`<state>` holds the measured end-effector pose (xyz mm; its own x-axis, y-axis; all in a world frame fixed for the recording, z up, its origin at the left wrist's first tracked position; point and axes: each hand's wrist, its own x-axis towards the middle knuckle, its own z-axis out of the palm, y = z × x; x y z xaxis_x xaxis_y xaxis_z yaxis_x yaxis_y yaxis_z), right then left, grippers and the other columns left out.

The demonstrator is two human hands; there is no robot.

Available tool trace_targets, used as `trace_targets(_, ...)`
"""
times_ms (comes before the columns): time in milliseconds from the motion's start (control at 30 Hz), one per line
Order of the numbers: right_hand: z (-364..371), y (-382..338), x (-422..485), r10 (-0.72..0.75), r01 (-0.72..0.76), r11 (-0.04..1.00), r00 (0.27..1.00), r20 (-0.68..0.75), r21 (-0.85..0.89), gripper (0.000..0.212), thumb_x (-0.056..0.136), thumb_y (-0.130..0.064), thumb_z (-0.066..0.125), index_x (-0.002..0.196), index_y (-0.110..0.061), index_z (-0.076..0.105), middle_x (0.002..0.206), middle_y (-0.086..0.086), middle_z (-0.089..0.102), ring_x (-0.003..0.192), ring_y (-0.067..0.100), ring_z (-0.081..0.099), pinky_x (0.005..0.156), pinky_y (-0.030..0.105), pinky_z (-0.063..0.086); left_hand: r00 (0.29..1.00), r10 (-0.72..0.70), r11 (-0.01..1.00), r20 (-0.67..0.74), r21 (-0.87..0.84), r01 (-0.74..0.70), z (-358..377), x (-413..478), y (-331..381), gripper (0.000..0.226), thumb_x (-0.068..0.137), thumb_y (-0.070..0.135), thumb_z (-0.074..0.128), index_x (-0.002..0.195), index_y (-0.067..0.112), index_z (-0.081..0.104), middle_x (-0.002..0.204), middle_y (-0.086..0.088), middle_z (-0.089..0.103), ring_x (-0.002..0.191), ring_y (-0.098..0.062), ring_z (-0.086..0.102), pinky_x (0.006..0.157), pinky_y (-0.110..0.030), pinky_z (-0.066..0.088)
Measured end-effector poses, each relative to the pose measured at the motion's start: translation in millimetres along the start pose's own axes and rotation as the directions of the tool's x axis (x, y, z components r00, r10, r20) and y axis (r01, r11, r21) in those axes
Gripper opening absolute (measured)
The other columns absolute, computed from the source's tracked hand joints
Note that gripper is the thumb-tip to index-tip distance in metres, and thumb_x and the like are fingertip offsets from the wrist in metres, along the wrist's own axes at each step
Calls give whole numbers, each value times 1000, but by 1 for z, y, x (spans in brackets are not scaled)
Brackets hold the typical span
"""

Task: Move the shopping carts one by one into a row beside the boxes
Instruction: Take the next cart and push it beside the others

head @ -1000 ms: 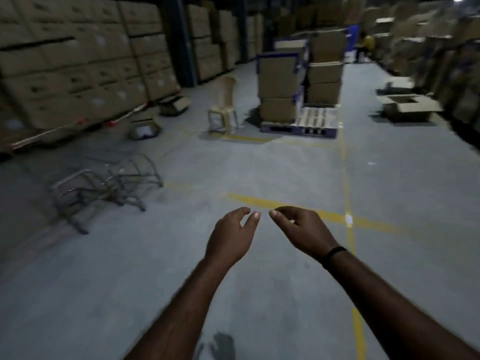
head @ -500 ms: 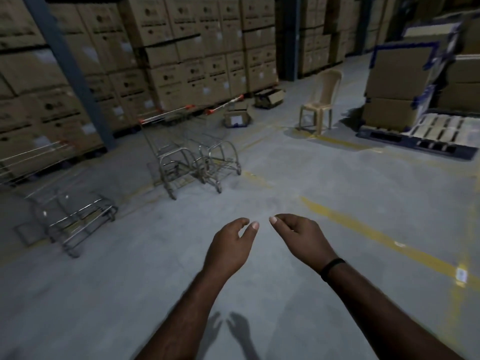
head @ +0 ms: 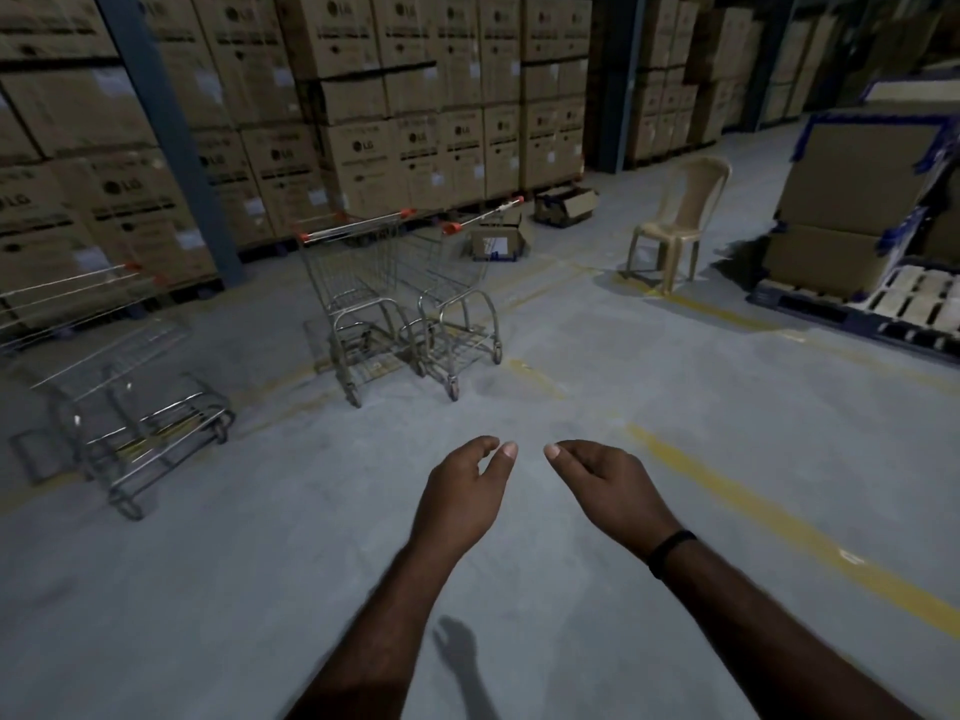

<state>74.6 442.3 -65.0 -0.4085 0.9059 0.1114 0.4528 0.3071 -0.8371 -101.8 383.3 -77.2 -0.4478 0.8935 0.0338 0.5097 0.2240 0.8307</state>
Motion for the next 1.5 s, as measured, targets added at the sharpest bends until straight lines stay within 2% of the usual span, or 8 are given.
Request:
trace_targets(133, 29, -20, 71, 2, -2, 1000, 1000, 11, -24, 36, 96, -54, 54, 103, -25, 75, 93, -14, 70, 89, -1, 64, 82, 25, 50, 1000, 20, 1000, -18, -22, -21, -23, 72, -12, 50, 95, 60, 51, 129, 25, 65, 131, 6, 65, 118, -14, 60, 101, -32, 46)
trace_targets(467, 82, -43, 220, -46, 47, 999, 999, 21, -18, 37, 98, -52, 54, 102, -23, 76, 100, -4, 76, 92, 7, 67, 87, 32, 54, 999, 34, 999, -13, -8, -34, -63, 214, -37, 50, 95, 62, 49, 127, 26, 65, 129, 7, 66, 118, -15, 60, 100, -34, 48)
trace_targets(900, 72, 2, 494, -79, 81, 992, 997, -19, 95, 35, 98, -47, 56, 99, -19, 77, 98, -2, 77, 94, 7, 68, 88, 35, 54, 998, 56, 997, -6, 54, -56, -20, 478, -11, 51, 95, 63, 48, 126, 27, 66, 128, 7, 67, 117, -15, 61, 99, -36, 49)
trace_targets(1033, 58, 13, 585, -113, 111, 990, 993, 17, 92, 36, 98, -50, 55, 98, -21, 77, 91, -3, 77, 91, 7, 69, 86, 38, 55, 996, 78, 996, -36, 50, -76, -4, 565, 11, 67, 85, 75, 39, 124, 28, 67, 124, 7, 69, 115, -14, 62, 98, -38, 50)
trace_targets(1167, 46, 27, 664, -132, 130, 989, 991, 22, 68, 37, 98, -53, 53, 94, -25, 77, 90, -6, 76, 91, 3, 68, 87, 37, 54, 997, 73, 997, -33, 29, -72, 16, 637, 23, 58, 88, 70, 43, 119, 28, 68, 120, 7, 70, 112, -14, 63, 96, -38, 51)
trace_targets(1267, 40, 42, 716, -145, 143, 987, 989, 25, 76, 49, 90, -67, 47, 94, -28, 76, 90, -10, 76, 90, 2, 68, 86, 37, 55, 997, 71, 997, -21, 31, -71, 28, 687, 31, 25, 98, 53, 50, 98, 37, 69, 108, 8, 72, 103, -14, 65, 91, -37, 52)
trace_targets(1333, 37, 52, 753, -140, 138, 988, 990, 22, 71, 55, 87, -72, 44, 93, -28, 76, 88, -7, 75, 89, 5, 68, 84, 39, 55, 997, 80, 997, -12, 17, -80, 36, 725, 35, 22, 100, 48, 51, 85, 40, 65, 98, 10, 71, 96, -12, 65, 88, -37, 52)
trace_targets(1500, 35, 72, 859, -126, 125, 991, 992, 17, 43, 34, 99, -52, 53, 95, -27, 76, 91, -5, 76, 88, 1, 67, 82, 30, 53, 995, 91, 996, -29, 0, -91, 59, 836, 33, 32, 100, 50, 51, 105, 24, 70, 96, 6, 72, 94, -12, 65, 89, -37, 52)
